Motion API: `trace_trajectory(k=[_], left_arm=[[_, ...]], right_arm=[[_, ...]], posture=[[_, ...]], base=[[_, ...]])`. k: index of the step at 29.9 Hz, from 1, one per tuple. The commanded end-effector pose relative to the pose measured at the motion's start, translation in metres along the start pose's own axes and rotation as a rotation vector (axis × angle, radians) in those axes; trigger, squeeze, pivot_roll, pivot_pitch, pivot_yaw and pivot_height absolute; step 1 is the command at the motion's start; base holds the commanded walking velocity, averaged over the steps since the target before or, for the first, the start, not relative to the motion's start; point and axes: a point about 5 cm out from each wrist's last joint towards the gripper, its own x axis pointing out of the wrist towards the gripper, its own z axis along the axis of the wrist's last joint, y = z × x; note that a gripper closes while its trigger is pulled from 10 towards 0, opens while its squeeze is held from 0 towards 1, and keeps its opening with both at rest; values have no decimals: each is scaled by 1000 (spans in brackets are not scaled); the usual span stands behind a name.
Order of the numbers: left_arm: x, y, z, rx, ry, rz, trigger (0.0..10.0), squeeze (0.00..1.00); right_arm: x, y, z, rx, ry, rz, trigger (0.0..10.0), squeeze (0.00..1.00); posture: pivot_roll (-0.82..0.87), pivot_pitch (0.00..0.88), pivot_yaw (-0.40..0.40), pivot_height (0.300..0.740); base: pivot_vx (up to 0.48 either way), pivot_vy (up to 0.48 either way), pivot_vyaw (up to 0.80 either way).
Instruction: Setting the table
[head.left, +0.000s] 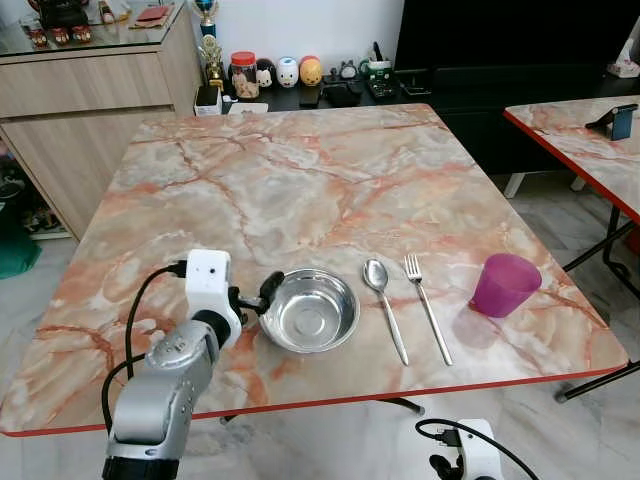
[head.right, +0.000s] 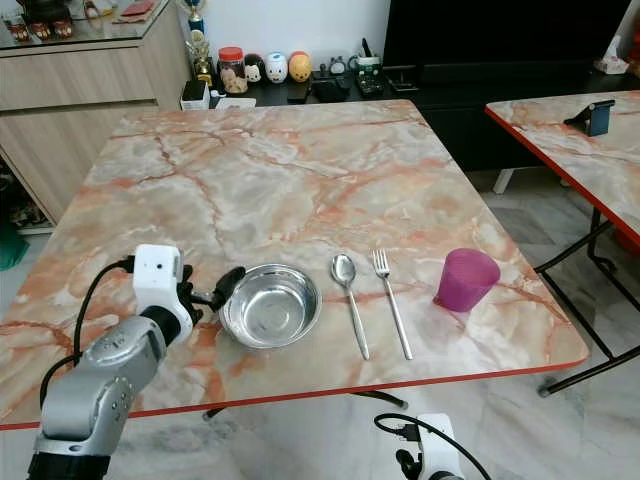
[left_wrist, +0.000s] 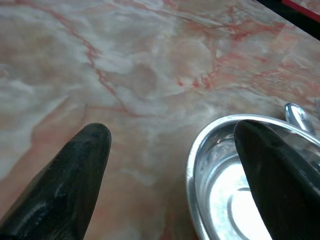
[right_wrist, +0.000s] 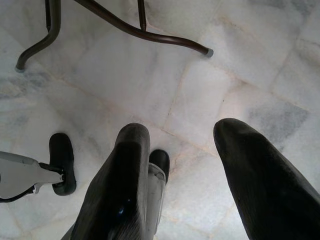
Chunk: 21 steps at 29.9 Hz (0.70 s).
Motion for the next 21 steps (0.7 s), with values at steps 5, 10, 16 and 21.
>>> trace_trajectory(k=[5, 10, 16, 21], left_arm=[[-1, -6, 5, -24, 8, -41, 10000, 0], [-1, -12, 0, -19, 43, -70, 10000, 0], [0, -16, -4, -3, 75, -104, 10000, 0], [0, -17, -8, 8, 94, -112, 10000, 0]], right_arm=[[1, 1, 1, 1, 6, 7, 10000, 0], [1, 1, 1, 2, 6, 9, 10000, 0], [1, 1, 1, 3, 6, 10, 10000, 0], [1, 1, 1, 3, 7, 12, 10000, 0]], posture=[[23, 0, -2, 707], [21, 0, -2, 707], [17, 0, -1, 707], [16, 0, -2, 707]], base=[[0, 0, 0], [0, 0, 0], [0, 0, 0], [0, 0, 0]])
